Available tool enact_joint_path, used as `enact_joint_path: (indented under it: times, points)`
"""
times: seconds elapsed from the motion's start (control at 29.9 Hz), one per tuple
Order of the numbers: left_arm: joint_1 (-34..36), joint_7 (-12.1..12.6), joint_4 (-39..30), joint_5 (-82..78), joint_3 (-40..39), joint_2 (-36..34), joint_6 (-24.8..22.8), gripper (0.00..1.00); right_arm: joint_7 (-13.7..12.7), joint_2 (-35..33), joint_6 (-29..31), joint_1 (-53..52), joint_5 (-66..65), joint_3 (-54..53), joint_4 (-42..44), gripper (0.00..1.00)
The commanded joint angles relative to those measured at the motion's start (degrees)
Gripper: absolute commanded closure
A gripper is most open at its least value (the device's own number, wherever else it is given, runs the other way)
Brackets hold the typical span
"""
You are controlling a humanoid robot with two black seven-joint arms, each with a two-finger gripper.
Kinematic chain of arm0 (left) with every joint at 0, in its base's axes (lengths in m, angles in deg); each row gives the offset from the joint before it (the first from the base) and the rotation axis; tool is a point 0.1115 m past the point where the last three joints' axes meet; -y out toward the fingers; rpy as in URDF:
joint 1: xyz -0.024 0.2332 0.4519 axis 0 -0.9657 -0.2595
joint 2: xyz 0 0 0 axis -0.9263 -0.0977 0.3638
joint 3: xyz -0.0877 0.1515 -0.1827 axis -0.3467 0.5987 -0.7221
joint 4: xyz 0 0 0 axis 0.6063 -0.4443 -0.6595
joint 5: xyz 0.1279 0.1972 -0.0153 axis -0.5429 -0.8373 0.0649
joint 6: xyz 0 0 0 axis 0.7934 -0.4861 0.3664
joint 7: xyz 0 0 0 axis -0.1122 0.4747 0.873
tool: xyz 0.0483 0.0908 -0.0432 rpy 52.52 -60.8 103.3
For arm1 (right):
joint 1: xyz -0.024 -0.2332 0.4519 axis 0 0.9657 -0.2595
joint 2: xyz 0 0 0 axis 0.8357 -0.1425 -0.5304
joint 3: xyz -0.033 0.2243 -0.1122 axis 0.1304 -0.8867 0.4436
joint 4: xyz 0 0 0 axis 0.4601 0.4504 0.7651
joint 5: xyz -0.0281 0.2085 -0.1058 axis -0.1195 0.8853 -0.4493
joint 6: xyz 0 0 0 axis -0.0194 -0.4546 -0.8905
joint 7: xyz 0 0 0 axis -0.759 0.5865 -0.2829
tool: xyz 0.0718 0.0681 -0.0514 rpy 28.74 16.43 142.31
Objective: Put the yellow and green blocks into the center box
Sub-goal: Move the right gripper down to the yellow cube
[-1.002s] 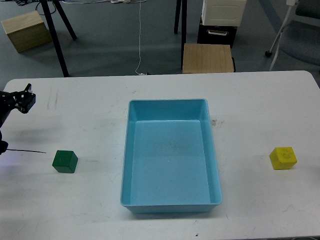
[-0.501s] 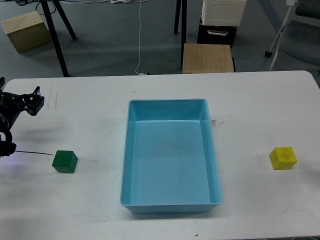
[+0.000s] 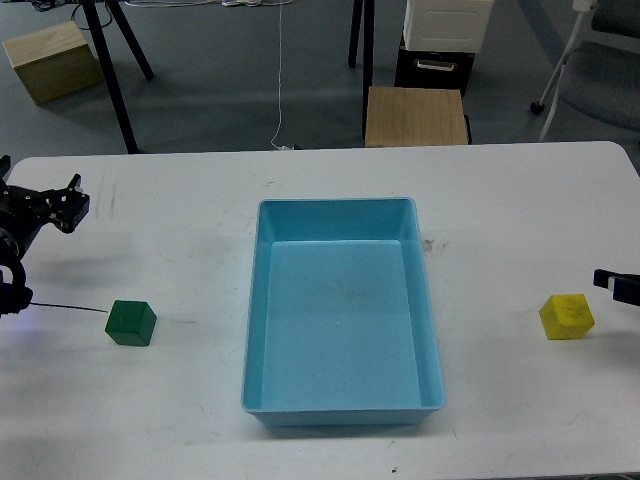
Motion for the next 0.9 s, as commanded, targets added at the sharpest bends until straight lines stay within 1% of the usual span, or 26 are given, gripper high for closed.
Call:
enact_joint_path:
  times: [0.0,0.2,0.33,0.53,0.63,0.87]
  points:
    - [0.05,0.01,0.03,0.0,0.01,-0.03,-0.01,0.0,0.21,-0.05,1.0,-0.92,-1.75,0.7,-0.35,0.01]
    - [-0.3,0.01,0.03,0.0,0.1,0.05,-0.1,0.0,0.21,0.38,1.18,-1.01,-2.9,1.05,0.17,0.01]
    - [-0.22,-0.08,0.03,0.0,1.59,-0.12,-0.1,0.0,0.21,2.4,1.18,-1.1,-2.46,1.4,1.05,0.01]
    - [-0.13,-0.08,0.03,-0.09,1.6,-0.03,-0.1,0.0,0.21,6.09,1.18,-1.1,-2.37,2.28,5.36,0.01]
    - [-0.13,-0.08,0.03,-0.09,1.68,0.05,-0.01,0.0,0.21,7.33,1.18,-1.01,-2.37,2.37,5.71,0.01]
    - [-0.13,-0.08,0.03,-0.09,1.6,-0.03,-0.1,0.0,0.21,7.51,1.18,-1.19,-2.28,3.78,5.98,0.01]
